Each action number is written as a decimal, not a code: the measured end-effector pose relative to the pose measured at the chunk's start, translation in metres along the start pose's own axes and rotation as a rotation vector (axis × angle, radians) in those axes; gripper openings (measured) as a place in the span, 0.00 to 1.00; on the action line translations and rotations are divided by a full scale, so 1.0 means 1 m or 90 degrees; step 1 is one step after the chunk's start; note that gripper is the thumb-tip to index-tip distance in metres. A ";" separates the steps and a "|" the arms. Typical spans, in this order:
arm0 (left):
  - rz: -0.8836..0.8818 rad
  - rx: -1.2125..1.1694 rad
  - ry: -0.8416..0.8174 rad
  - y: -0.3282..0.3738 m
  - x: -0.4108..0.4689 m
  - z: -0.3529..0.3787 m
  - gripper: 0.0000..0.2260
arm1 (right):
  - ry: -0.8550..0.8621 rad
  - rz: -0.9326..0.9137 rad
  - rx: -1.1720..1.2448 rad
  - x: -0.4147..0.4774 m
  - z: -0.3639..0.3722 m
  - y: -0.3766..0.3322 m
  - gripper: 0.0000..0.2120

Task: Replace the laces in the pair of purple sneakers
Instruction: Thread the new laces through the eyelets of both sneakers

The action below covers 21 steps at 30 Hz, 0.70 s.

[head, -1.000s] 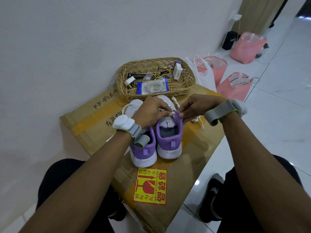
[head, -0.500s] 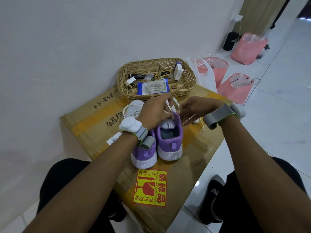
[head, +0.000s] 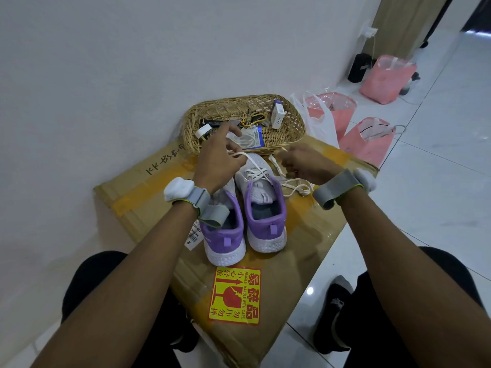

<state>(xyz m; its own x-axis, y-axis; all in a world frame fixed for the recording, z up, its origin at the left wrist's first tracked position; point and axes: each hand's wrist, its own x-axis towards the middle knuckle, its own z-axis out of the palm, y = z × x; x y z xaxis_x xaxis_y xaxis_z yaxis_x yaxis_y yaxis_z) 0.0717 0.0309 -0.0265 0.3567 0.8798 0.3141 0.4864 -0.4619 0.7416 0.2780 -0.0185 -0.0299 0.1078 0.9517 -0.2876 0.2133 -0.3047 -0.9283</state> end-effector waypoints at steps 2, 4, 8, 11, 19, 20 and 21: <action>0.003 0.003 0.016 0.000 0.000 0.000 0.19 | -0.054 -0.047 -0.243 0.000 -0.003 0.004 0.02; 0.005 0.007 0.019 0.000 0.001 0.002 0.19 | -0.096 -0.060 -0.368 -0.004 -0.011 0.002 0.05; 0.007 0.008 0.004 -0.002 0.000 0.006 0.20 | -0.005 -0.080 -0.554 -0.004 -0.031 0.008 0.05; 0.013 0.012 -0.024 -0.003 0.001 0.009 0.20 | 0.246 -0.053 -0.579 0.003 -0.041 0.021 0.08; 0.023 0.001 -0.062 0.001 -0.001 0.014 0.20 | -0.035 -0.182 -0.578 -0.004 -0.011 0.007 0.07; 0.024 -0.003 -0.066 0.000 -0.001 0.014 0.21 | 0.000 -0.165 -0.584 0.001 -0.013 0.012 0.06; 0.024 -0.007 -0.069 0.000 -0.001 0.014 0.21 | 0.061 -0.129 -0.594 0.004 -0.016 0.015 0.06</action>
<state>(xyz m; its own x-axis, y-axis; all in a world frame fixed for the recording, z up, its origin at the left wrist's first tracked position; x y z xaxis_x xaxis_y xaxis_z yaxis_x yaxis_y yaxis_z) 0.0828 0.0287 -0.0350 0.4597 0.8440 0.2762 0.4622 -0.4930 0.7372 0.2973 -0.0196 -0.0416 0.0550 0.9950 -0.0834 0.9193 -0.0830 -0.3848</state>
